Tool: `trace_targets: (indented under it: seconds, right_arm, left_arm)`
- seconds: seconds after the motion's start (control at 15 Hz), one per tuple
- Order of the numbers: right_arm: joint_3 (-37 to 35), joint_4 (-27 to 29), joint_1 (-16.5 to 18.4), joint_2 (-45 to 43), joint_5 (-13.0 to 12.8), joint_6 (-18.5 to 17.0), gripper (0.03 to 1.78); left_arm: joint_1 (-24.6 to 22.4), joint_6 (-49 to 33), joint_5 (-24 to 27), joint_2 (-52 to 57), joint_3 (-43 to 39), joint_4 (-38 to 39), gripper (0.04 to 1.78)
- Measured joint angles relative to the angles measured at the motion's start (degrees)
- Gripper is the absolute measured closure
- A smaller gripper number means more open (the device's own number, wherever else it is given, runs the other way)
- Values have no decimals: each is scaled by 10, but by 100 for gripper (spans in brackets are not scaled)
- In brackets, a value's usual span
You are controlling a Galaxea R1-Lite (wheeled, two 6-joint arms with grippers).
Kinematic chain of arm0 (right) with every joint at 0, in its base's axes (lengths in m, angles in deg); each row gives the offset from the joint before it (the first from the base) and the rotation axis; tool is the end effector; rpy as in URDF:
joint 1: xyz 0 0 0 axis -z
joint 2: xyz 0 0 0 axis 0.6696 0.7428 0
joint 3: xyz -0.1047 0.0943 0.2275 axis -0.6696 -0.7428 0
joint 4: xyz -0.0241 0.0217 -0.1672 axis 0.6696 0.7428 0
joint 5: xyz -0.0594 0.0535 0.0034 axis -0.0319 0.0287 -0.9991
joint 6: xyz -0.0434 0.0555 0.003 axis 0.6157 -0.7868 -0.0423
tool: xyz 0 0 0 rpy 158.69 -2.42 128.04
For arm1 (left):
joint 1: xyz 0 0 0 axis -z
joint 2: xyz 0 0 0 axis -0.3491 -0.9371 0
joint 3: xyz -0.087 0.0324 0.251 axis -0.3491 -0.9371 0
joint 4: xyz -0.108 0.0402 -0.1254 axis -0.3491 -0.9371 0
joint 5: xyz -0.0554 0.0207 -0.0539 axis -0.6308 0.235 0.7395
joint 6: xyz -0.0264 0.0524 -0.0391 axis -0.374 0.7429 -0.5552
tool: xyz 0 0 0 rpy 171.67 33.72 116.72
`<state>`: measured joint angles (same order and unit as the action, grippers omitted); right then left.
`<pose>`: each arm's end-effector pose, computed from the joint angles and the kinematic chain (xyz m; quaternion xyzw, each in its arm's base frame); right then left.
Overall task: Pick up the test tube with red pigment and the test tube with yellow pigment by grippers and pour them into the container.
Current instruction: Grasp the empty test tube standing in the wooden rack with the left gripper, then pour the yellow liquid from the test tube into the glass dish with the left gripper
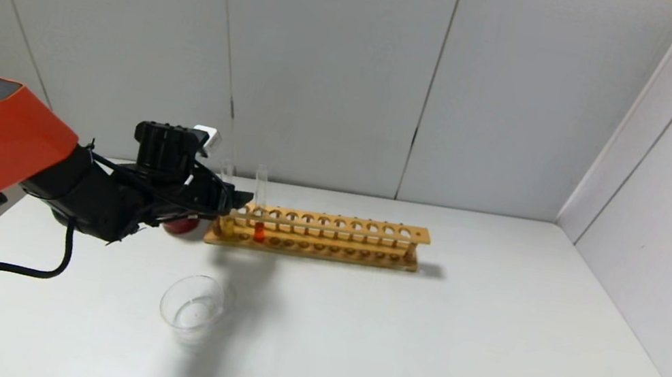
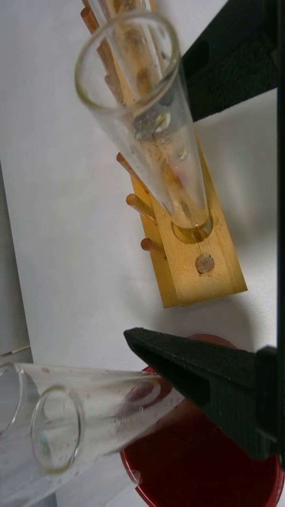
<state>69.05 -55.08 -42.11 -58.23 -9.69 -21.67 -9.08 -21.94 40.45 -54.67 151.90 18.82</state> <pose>0.0356 0.0002 0.0752 -0.0006 0.0008 0.0026 1.0000 0.4197 -0.0918 0.0670 -0.0169 0.1914 -0.1432 0.9709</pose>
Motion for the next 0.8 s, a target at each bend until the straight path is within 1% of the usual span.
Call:
trace_targets:
  seconds: [0.13, 0.4, 0.53, 0.8]
  right_arm:
    - [0, 0, 0, 0, 0, 0, 6]
    - [0, 0, 0, 0, 0, 0, 6]
    - [0, 0, 0, 0, 0, 0, 6]
    - [0, 0, 0, 0, 0, 0, 6]
  left_arm:
    - [0, 0, 0, 0, 0, 0, 50]
    - [0, 0, 0, 0, 0, 0, 123]
    - [3, 0, -2, 2, 0, 0, 147]
    - [17, 0, -32, 12, 13, 0, 149]
